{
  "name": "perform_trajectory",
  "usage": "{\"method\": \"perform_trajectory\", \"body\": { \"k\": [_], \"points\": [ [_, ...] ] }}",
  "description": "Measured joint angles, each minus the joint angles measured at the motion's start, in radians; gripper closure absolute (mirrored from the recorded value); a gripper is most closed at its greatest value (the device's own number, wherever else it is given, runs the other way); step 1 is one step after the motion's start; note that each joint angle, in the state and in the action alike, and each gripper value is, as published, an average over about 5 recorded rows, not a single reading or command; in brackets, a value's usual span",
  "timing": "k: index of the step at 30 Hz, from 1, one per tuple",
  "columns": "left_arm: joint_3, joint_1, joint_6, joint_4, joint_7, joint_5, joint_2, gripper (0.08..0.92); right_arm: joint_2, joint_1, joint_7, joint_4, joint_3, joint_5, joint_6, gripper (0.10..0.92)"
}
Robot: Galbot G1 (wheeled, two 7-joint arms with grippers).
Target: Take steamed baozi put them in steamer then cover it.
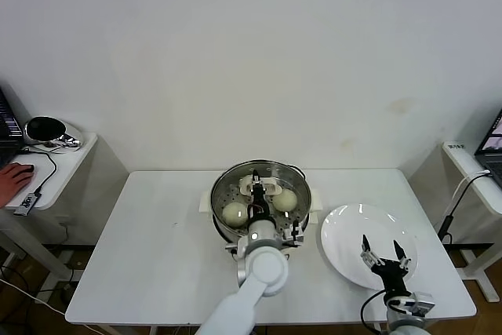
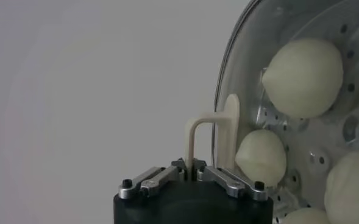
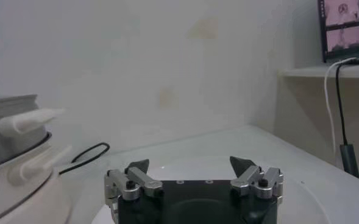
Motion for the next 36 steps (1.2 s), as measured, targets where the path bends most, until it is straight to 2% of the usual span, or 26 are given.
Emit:
{"method": "perform_trajectory", "body": {
  "k": [17,20,29,36],
  "points": [
    [0.052,0.052,0.000,-0.167,0.056,-0.037,0.040,0.256,-0.002,-0.002,-0.001,0.003,0.006,0.003,-0.003,0.203],
    [0.056,0.062,0.000,-0.195,0.066,-0.043,0.048,0.196,-0.002,-0.003,-0.002,0.003,0.005,0.003,-0.003,0.203],
    [0.050,0.102,0.000,-0.282,0.082,-0.079,0.077,0.177,-0.006,-0.011,-0.007,0.011,0.002,0.002,-0.003,0.203],
    [-0.045,0.164,0.000,-0.414,0.026,-0.243,0.111,0.177,-0.025,-0.041,-0.017,0.053,-0.015,-0.005,-0.018,0.203]
  ]
}}
